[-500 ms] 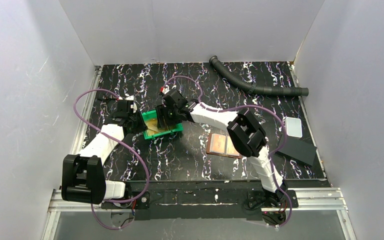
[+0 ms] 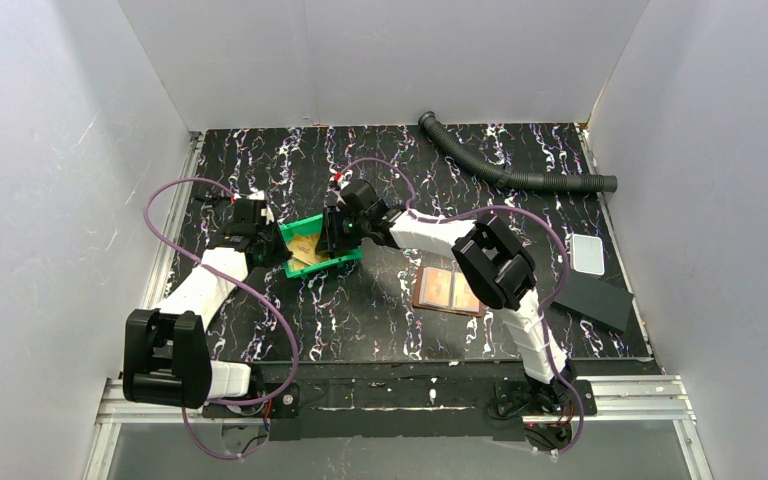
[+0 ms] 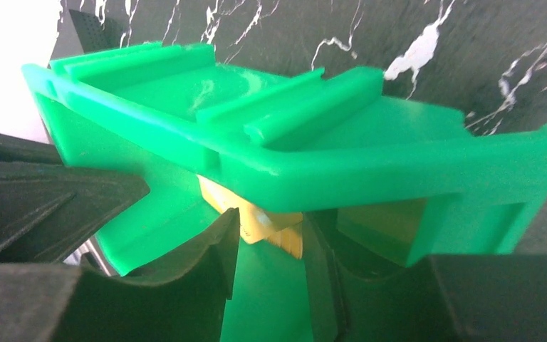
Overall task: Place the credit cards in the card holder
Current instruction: Pick up the credit card from the storage box.
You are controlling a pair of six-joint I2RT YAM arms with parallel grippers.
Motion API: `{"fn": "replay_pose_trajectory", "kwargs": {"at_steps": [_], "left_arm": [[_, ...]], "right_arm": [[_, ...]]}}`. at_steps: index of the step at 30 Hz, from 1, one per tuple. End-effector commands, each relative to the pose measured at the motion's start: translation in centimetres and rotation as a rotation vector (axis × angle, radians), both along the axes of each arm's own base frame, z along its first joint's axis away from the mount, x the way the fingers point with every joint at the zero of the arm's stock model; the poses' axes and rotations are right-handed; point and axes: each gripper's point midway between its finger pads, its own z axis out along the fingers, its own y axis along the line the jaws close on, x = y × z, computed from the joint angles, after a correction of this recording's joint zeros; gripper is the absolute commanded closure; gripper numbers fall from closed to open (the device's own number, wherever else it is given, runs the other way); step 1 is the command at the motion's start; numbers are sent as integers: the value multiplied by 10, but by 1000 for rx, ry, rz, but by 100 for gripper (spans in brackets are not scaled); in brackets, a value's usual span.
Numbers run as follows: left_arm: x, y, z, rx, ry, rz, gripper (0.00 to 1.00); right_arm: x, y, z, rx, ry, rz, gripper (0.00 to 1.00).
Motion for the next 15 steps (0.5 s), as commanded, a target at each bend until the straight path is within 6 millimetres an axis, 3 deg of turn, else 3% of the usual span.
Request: {"fn": "replay_pose_trajectory", "kwargs": {"at_steps": [1, 4, 15], "left_arm": [[14, -18, 22, -54, -69, -41, 100], [14, -16, 20, -51, -63, -32, 100], [12, -17, 17, -54, -53, -39, 100]], "right_arm": [[-21, 22, 55, 182, -9, 72, 58], [-22, 18, 59, 198, 8, 61, 66], [-22, 18, 83, 314, -19, 57, 70]]}}
